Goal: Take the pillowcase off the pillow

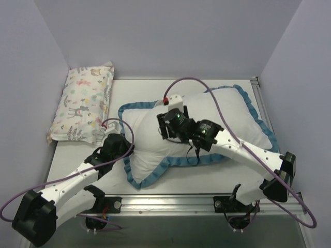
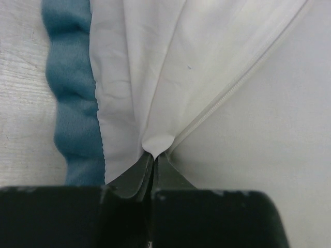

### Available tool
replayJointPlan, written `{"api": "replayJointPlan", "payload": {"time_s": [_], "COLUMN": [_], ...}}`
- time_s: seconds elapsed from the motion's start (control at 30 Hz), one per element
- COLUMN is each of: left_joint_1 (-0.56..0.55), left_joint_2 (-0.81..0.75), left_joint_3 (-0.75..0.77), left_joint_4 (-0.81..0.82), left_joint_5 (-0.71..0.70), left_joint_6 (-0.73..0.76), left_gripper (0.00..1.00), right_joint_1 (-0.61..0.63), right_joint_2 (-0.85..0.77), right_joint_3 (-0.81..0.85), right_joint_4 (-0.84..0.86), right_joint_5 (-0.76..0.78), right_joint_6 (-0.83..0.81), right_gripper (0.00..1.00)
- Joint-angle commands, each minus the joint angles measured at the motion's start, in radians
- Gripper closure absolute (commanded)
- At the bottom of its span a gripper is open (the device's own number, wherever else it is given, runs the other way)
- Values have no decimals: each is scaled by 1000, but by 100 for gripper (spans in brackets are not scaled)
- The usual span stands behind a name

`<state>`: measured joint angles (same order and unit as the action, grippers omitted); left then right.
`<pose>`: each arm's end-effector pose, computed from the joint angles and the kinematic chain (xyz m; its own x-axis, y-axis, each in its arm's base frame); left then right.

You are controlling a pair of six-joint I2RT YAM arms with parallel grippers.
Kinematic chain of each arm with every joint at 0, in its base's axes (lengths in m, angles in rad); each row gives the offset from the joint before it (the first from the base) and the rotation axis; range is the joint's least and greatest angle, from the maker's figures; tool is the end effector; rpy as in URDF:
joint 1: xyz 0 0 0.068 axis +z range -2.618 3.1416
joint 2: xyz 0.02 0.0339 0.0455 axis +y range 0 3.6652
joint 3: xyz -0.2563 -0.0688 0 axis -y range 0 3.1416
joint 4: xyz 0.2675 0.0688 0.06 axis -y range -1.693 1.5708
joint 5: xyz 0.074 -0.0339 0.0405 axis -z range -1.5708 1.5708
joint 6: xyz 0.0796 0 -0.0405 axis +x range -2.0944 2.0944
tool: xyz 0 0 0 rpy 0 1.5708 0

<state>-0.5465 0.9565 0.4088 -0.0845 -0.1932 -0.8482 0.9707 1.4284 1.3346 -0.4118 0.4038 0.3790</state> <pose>0.2255 -0.1193 0.1450 -0.6172 -0.4862 -0.6186 -0.1289 0.8381 -0.5301 0.2429 0.2995 0.3306 -0.4631 -0.0742 -0.8832 -0.4235 0.8939 0.1469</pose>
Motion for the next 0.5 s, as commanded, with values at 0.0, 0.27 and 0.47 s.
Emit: {"api": "replayJointPlan", "payload": {"time_s": [0.0, 0.27, 0.47], "left_joint_1": [-1, 0, 0], "left_joint_2": [-12, -51, -111], "left_joint_3": [-37, -45, -15], "left_joint_4": [-21, -20, -69], "left_joint_5": [60, 63, 61], "left_joint_6": [28, 18, 17], "left_gripper": [100, 100, 100], "right_joint_1": [95, 154, 88], "right_joint_2": [4, 223, 299], "right_joint_3": [70, 130, 55], "right_joint_4": [14, -8, -24], "right_joint_5": [50, -18, -190], "right_joint_6": [-87, -89, -25], "right_gripper": [39, 23, 3]}}
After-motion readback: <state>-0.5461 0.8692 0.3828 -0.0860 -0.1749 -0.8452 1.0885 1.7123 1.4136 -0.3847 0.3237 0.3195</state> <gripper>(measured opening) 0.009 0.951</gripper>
